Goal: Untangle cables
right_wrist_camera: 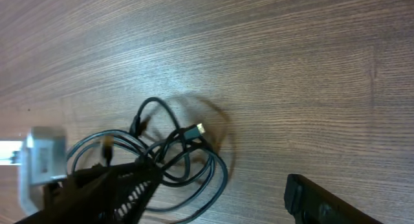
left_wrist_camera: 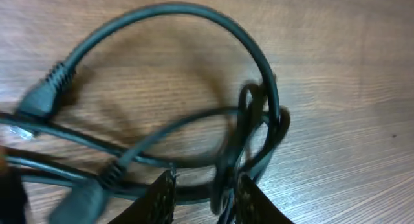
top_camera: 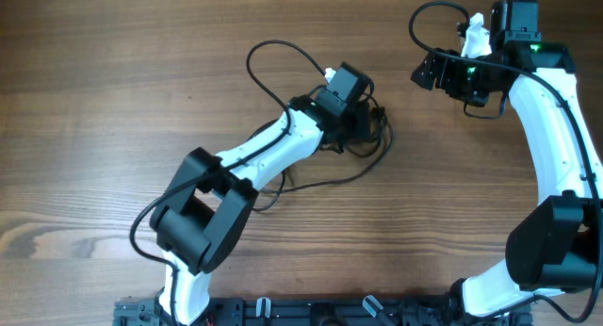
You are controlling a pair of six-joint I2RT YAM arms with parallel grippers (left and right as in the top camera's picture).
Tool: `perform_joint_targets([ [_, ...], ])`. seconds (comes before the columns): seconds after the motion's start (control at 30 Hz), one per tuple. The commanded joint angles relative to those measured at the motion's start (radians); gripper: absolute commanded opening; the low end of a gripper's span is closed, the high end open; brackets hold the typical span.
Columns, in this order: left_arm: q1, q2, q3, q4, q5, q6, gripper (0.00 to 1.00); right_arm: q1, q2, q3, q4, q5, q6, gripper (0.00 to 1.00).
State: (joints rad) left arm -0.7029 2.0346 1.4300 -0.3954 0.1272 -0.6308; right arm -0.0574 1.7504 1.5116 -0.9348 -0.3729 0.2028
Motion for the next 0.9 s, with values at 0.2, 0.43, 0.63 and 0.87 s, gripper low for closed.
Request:
perform_joint_targets([
  [0.2, -0.035, 0.038, 0.010, 0.019, -0.013, -0.010, 0.27, 0.002, 0.014, 0.023, 0.002, 0.013, -0.017, 0.84],
  [0.43, -0.036, 0.091, 0.010, 0.023, -0.013, -0.010, 0.24, 0.002, 0.014, 0.023, 0.002, 0.013, -0.017, 0.85],
  [0.63, -0.036, 0.091, 0.010, 0.030, -0.013, -0.014, 0.19, 0.002, 0.014, 0.023, 0.002, 0.013, -0.017, 0.85],
  [0.87, -0.019, 0.034, 0.011, 0.029, 0.043, -0.010, 0.04, 0.002, 0.014, 0.022, -0.002, -0.042, -0.018, 0.85],
])
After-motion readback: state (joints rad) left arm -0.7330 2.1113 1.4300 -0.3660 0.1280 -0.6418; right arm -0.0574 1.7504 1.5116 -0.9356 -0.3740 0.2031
